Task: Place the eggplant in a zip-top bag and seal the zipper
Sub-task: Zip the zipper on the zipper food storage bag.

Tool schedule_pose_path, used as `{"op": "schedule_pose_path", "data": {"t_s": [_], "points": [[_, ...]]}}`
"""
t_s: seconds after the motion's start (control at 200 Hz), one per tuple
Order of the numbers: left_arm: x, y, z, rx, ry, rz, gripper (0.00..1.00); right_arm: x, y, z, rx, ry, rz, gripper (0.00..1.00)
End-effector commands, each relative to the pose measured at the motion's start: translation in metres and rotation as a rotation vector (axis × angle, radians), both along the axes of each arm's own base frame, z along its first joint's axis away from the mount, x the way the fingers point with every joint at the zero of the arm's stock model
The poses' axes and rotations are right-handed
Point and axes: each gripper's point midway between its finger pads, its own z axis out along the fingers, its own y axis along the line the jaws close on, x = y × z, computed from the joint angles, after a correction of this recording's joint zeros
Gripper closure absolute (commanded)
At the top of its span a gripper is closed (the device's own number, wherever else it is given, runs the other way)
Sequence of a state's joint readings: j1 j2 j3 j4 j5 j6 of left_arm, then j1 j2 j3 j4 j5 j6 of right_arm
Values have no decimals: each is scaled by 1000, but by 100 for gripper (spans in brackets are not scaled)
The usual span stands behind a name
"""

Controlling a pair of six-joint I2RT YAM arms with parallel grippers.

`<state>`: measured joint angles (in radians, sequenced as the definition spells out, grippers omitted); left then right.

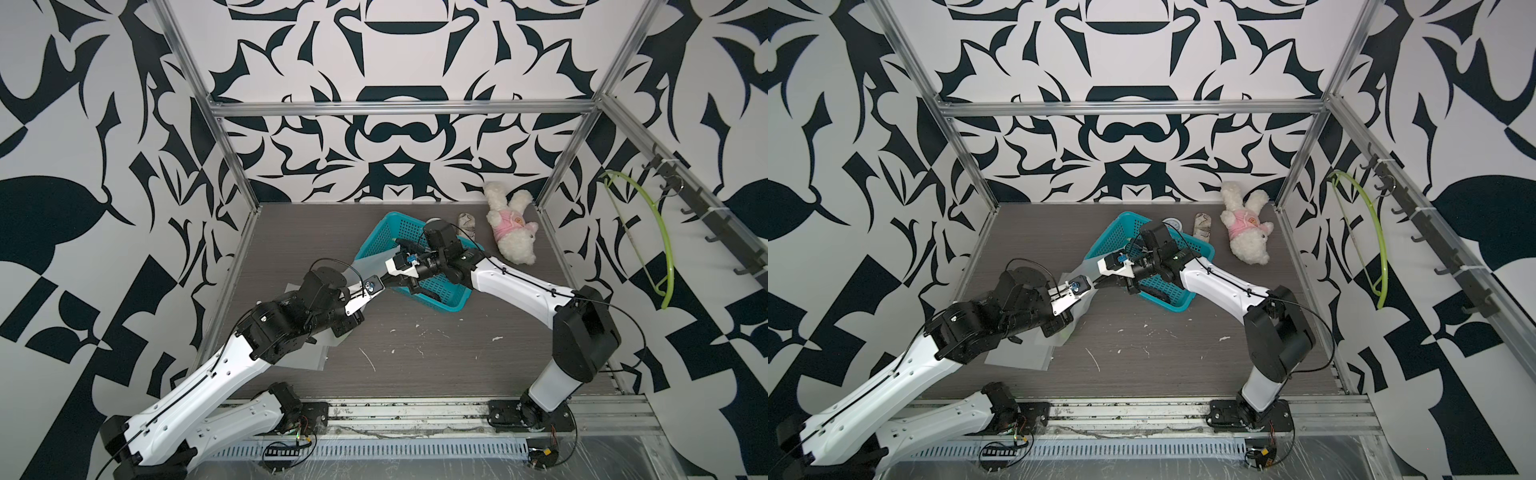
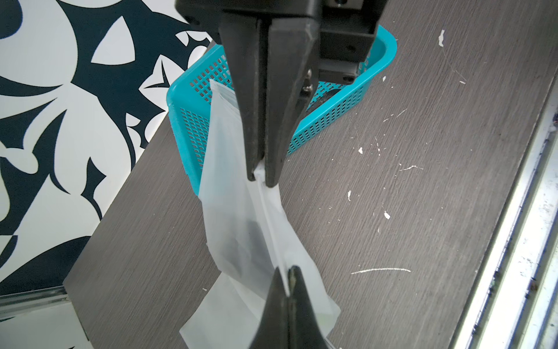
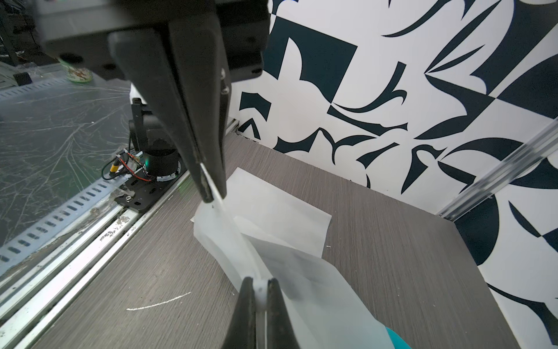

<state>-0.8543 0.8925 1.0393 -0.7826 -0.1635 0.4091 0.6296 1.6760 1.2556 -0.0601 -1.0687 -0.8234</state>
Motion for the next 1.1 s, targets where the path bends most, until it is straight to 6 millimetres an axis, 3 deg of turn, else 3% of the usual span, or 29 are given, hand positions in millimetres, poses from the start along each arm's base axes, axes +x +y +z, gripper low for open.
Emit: {"op": "schedule_pose_path", "data": {"t_s": [0.0,0.15,0.63,0.885,1.095], "points": [[-30,19,-13,76,96,-45,100,61,-29,-1,-65,-126,-228,97],[-29,25,-11,102,95,-27,100,66,-31,-6,-84,-141,-241,96],[-16,66,23,243,-79,58,100,71,-40,-19,-110,-148,-271,95],[-2,87,56,323,-257,95,100,66,-40,-14,-92,-119,-269,94],[11,96,59,389,-283,116,100,58,-39,-16,-95,-75,-257,93]]}}
